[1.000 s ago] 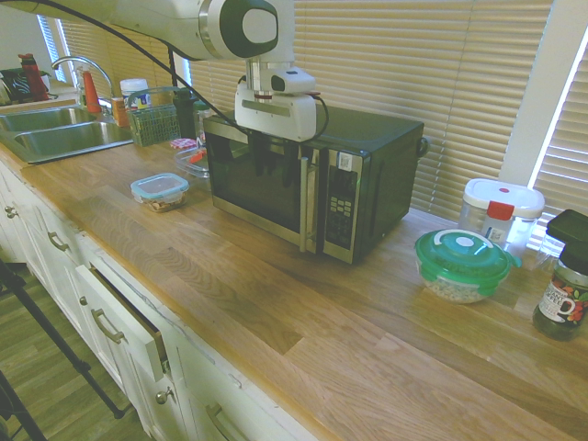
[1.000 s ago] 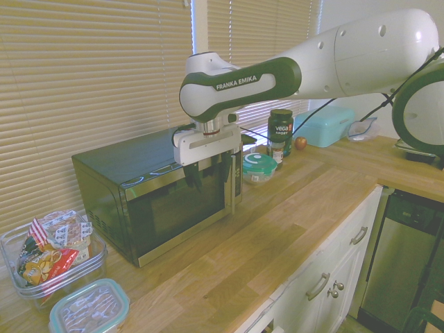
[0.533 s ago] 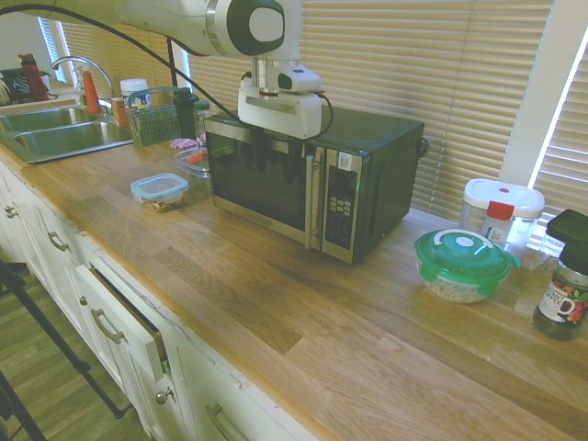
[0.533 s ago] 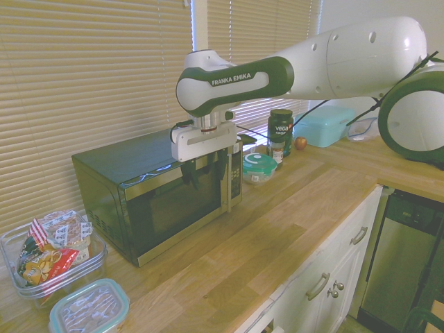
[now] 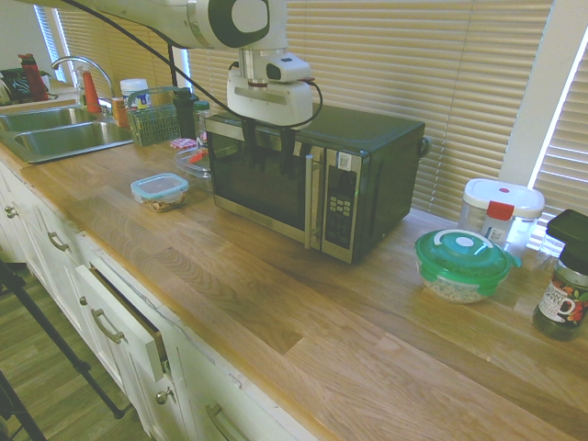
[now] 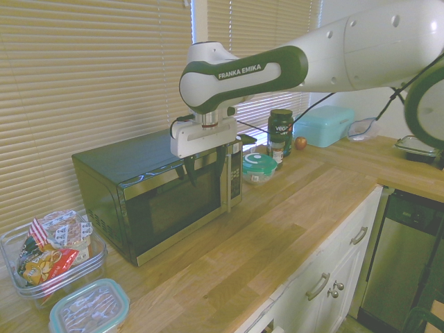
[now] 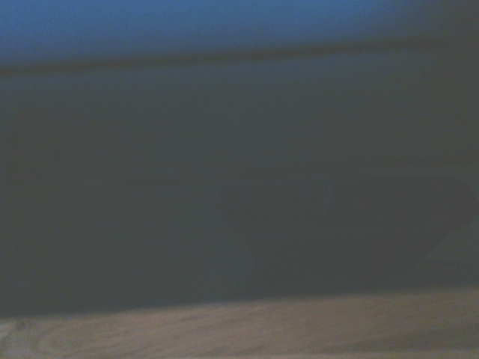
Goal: Close the microwave
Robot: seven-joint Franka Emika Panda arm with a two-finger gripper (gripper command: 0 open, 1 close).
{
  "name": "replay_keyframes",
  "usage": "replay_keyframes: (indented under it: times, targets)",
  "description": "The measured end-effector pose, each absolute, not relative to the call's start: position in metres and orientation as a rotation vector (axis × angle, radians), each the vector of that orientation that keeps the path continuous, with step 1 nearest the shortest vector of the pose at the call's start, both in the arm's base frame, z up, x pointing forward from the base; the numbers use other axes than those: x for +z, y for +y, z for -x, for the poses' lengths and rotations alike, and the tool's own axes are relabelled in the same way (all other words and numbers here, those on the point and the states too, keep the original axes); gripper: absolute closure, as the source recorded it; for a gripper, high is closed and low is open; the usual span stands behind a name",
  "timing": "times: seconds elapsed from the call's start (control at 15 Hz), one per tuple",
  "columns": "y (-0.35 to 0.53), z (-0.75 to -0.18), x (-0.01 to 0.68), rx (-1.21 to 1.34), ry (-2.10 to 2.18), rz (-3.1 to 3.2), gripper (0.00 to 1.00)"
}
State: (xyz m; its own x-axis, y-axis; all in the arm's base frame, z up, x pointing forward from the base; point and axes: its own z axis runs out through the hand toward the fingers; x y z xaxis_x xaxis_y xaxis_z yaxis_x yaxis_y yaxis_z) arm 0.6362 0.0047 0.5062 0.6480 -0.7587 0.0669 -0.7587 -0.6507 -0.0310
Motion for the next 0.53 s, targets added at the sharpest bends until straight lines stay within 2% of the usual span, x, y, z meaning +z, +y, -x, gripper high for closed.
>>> replay_keyframes:
  times: [0.53]
  targets:
    - [-0.005,-0.541,0.465,-0.15,1.303,2.859,0.0]
